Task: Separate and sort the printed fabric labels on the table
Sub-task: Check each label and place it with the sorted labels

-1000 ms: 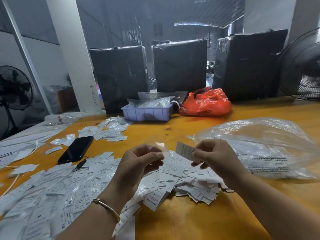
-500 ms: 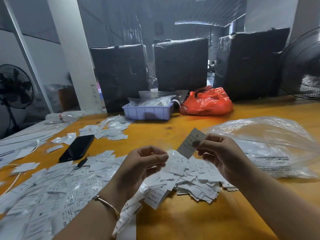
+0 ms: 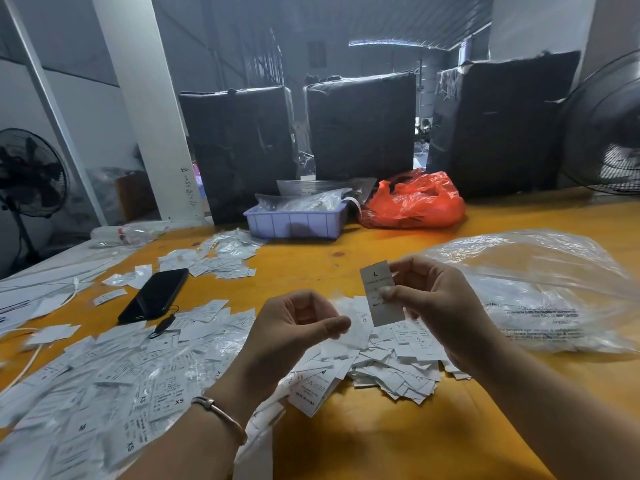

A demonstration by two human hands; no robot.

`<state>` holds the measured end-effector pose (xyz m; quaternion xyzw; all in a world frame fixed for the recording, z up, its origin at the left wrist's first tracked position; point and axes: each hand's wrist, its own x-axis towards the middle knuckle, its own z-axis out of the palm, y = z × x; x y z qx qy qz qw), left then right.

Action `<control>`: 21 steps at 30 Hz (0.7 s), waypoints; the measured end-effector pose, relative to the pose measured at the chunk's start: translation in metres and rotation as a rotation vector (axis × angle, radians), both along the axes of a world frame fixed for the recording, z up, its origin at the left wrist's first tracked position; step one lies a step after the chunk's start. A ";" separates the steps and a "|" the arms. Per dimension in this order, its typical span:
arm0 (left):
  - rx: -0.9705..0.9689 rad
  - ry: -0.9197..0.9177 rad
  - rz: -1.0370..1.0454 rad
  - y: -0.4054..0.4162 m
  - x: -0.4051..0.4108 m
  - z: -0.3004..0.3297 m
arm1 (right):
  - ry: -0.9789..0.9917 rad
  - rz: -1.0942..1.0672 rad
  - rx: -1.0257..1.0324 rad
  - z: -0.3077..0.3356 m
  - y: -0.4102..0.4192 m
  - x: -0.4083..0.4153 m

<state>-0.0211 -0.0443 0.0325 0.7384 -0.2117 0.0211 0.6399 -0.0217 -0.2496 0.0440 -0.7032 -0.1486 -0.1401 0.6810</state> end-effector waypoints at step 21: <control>0.130 -0.100 0.007 -0.004 -0.007 0.003 | -0.276 0.086 -0.044 0.020 0.014 -0.027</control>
